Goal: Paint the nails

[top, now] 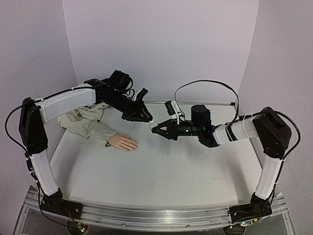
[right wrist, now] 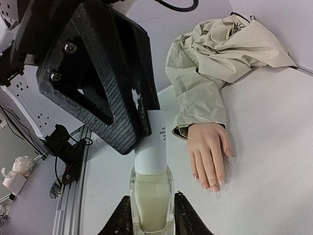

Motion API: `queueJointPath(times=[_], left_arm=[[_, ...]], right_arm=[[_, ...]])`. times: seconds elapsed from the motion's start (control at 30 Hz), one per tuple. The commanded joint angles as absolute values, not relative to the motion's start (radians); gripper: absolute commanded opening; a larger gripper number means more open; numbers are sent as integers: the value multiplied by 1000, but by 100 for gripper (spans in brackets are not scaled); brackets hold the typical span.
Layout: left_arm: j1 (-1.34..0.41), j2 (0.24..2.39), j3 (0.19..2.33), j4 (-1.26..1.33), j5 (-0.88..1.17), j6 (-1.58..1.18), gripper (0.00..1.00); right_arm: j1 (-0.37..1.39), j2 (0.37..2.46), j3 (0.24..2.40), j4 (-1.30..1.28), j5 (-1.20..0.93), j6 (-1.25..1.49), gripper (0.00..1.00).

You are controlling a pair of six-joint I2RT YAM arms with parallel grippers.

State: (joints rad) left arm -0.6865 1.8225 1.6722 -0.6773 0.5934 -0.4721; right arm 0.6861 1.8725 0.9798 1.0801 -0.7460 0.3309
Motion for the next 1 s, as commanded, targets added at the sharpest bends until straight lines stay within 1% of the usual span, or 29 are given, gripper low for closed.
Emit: queueJointPath(times=[0.0,0.13,0.37,0.47,0.5,0.53,0.6,0.63,0.67,0.7,0.73,0.8,0.83,0.9,0.97], left_arm=[[-690,1769,1672,-628,609,-472,0],[-692,1772,1668,-627,612,-471,0],[-698,1767,1657,-626,610,-462,0],[-699,1765,1648,-627,586,-462,0],[-700,1761,1642,-628,557,-465,0],[-701,1750,1634,-630,518,-471,0],[-702,1727,1607,-641,399,-507,0],[-703,1715,1592,-642,340,-536,0],[-703,1705,1579,-643,298,-564,0],[-702,1701,1573,-641,275,-591,0],[-702,1702,1574,-639,265,-609,0],[-703,1707,1589,-637,276,-616,0],[-703,1706,1598,-637,289,-611,4],[-703,1692,1602,-623,318,-585,23],[-703,1655,1578,-585,340,-553,46]], right_arm=[[700,1879,1031,1166,-778,349,24],[708,1886,1035,1189,-779,362,21],[713,1898,1042,1213,-764,378,0],[716,1891,1038,1206,-700,374,0],[721,1883,1033,1186,-630,365,0],[732,1859,1037,1129,-515,316,0],[819,1822,1058,968,-124,207,0],[862,1815,1066,934,74,159,0],[896,1812,1069,928,212,125,0],[915,1811,1074,926,311,105,0],[926,1814,1082,927,358,91,0],[932,1819,1095,927,372,74,0],[933,1819,1098,929,354,69,0],[931,1806,1091,939,282,54,0],[930,1774,1071,947,199,48,0]])
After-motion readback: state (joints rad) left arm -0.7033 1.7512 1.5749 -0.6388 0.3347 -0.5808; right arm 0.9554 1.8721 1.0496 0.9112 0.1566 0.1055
